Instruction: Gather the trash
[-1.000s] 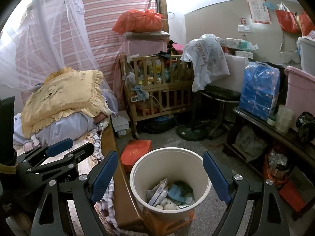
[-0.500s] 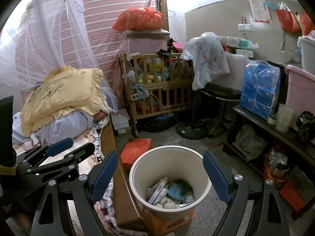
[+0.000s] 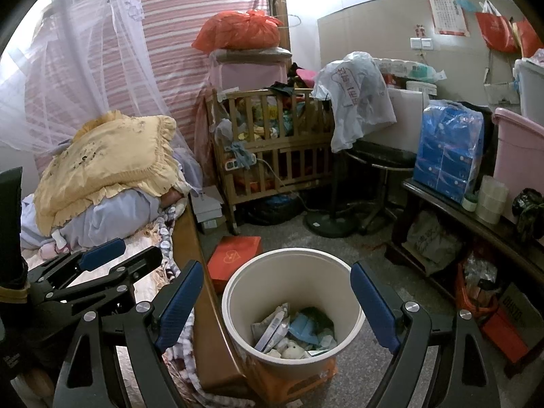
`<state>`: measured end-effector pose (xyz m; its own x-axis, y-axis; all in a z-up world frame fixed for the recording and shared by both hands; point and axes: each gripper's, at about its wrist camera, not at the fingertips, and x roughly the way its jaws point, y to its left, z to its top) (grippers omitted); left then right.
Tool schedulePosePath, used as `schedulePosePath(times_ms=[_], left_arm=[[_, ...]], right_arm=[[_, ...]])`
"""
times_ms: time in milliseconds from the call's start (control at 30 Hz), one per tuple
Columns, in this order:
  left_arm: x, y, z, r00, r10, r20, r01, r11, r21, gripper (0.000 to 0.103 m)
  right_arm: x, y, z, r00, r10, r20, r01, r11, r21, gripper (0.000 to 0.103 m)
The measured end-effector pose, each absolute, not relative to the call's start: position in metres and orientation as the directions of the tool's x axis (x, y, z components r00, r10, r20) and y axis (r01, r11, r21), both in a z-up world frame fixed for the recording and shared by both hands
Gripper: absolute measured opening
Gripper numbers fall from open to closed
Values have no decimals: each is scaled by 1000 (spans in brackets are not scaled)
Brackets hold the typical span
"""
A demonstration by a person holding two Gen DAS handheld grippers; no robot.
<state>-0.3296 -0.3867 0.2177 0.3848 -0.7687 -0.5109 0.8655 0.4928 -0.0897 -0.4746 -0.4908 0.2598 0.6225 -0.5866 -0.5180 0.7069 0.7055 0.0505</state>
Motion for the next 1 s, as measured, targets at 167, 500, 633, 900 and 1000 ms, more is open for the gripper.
schedulePosePath(times_ms=[167,500,633,900,1000], left_arm=[[-331,-385,214,383,-768,-513,867,491,-88,55],[-328,-388,213,377,-767,-519,871,484,-83,55],[-329,-389,212,372,-766,-525,874,479,-80,55],[-330,-389,211,365,-770,-524,884,463,-65,55],[-324,-387,213,363,-766,-531,881,468,-74,55]], right_arm=[[-474,-493,261,623,-586,-518,707,706,51,86],[-475,-493,260,621,-585,-521,708,705,53,86],[-479,-493,252,618,-582,-529,710,702,57,87],[-481,-500,249,609,-571,-550,712,700,62,87],[-478,-500,251,613,-560,-557,705,706,66,87]])
